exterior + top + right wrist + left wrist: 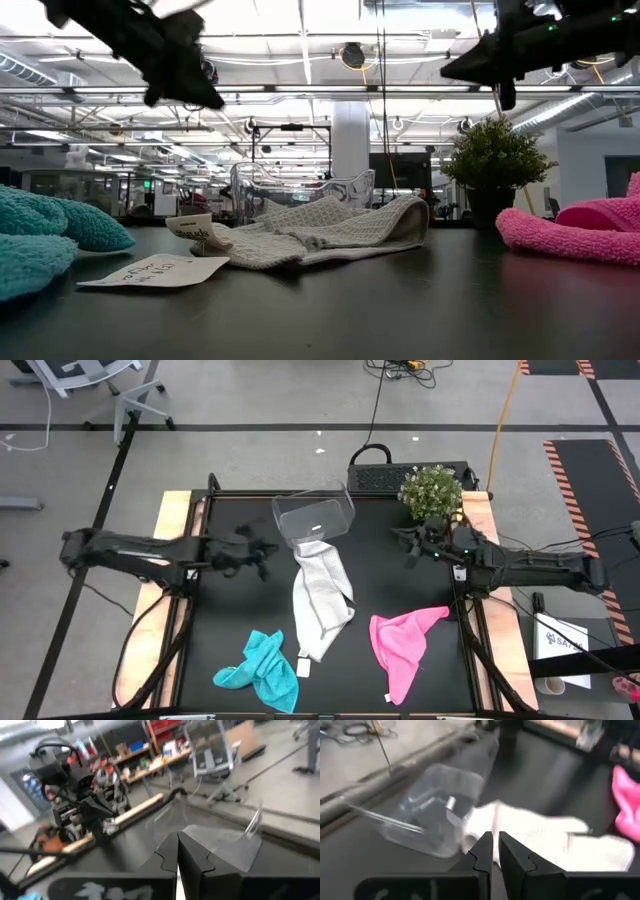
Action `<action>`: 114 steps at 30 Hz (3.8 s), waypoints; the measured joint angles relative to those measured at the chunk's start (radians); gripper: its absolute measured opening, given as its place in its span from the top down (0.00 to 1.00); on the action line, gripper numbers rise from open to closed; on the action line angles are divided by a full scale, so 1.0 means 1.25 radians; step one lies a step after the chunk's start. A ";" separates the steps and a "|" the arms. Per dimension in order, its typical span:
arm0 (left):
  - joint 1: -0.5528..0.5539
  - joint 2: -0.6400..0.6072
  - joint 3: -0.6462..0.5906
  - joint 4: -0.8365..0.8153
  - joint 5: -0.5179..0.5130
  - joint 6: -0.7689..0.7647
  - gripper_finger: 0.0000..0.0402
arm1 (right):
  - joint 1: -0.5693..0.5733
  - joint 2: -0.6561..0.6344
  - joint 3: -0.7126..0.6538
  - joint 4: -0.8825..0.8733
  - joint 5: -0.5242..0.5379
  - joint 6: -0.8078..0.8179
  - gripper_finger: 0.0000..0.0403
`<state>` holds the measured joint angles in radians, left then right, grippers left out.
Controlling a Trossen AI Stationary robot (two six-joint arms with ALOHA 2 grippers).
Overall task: Fold microfiber towels
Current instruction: Adjust the transparent bin on the table, then fold the gray microfiber cloth
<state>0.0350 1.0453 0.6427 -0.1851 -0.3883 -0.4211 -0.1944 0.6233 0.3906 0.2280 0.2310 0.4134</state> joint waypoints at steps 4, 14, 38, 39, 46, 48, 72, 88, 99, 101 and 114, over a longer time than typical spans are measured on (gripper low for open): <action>-0.026 0.120 0.001 0.081 -0.017 -0.024 0.92 | 0.000 0.021 0.006 0.005 -0.004 0.011 1.00; -0.035 0.253 0.002 0.104 -0.123 -0.061 0.92 | 0.000 0.010 0.006 0.006 -0.004 0.007 1.00; 0.010 0.293 0.001 0.144 -0.187 -0.099 0.92 | 0.000 0.010 0.006 0.005 -0.019 -0.030 1.00; 0.012 0.306 0.001 0.147 -0.188 -0.107 0.92 | 0.000 0.009 0.006 0.005 -0.018 -0.030 1.00; 0.020 0.385 0.001 0.259 -0.182 -0.123 0.92 | 0.000 0.009 0.006 0.005 -0.019 -0.032 1.00; 0.029 0.394 0.001 0.266 -0.184 -0.123 0.92 | 0.000 0.009 0.006 0.005 -0.019 -0.031 1.00; 0.140 0.284 0.001 0.319 -0.196 0.026 0.92 | 0.002 0.013 0.007 -0.002 -0.059 -0.004 1.00; -0.039 0.198 0.001 0.137 -0.215 -0.029 0.92 | 0.156 0.367 0.379 -0.485 -0.014 -0.097 1.00; -0.050 0.290 0.000 0.168 -0.219 0.035 0.92 | 0.157 0.487 0.381 -0.429 -0.013 -0.076 1.00; -0.050 0.316 0.002 0.210 -0.169 0.080 0.92 | 0.157 0.477 0.381 -0.436 -0.003 -0.073 1.00; -0.049 0.314 0.001 0.211 -0.090 0.087 0.92 | 0.262 0.491 0.397 -0.447 -0.040 0.023 1.00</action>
<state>-0.0268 1.4381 0.6434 0.0787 -0.5003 -0.3130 0.1329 1.2368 0.8865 -0.3304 0.1811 0.4425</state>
